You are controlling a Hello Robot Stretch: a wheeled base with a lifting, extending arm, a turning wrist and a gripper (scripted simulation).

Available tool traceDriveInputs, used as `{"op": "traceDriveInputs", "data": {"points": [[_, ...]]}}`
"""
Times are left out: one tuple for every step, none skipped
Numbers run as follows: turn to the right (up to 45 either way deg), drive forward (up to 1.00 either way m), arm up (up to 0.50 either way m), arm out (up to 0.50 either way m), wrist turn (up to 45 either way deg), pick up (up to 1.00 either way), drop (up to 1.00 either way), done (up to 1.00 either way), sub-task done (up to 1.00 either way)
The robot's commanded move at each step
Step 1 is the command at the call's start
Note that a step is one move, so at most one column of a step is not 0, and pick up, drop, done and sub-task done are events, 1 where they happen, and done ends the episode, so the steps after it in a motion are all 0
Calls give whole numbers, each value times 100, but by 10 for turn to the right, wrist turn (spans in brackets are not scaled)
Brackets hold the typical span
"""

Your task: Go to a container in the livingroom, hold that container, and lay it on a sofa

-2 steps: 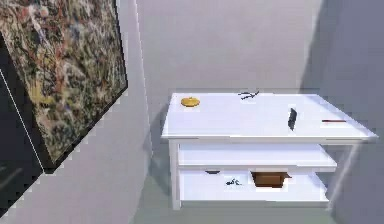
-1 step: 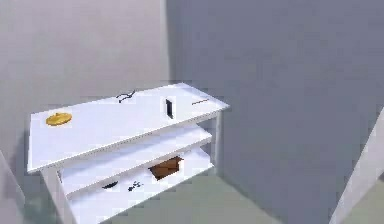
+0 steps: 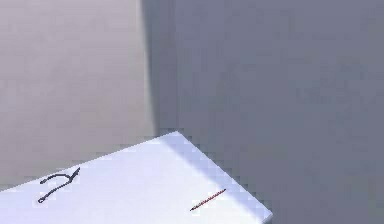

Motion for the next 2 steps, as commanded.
{"op": "traceDriveInputs", "data": {"points": [[150, 0, 0, 0, 0, 0, 0, 0, 0], [0, 5, 0, 0, 0, 0, 0, 0, 0]]}}
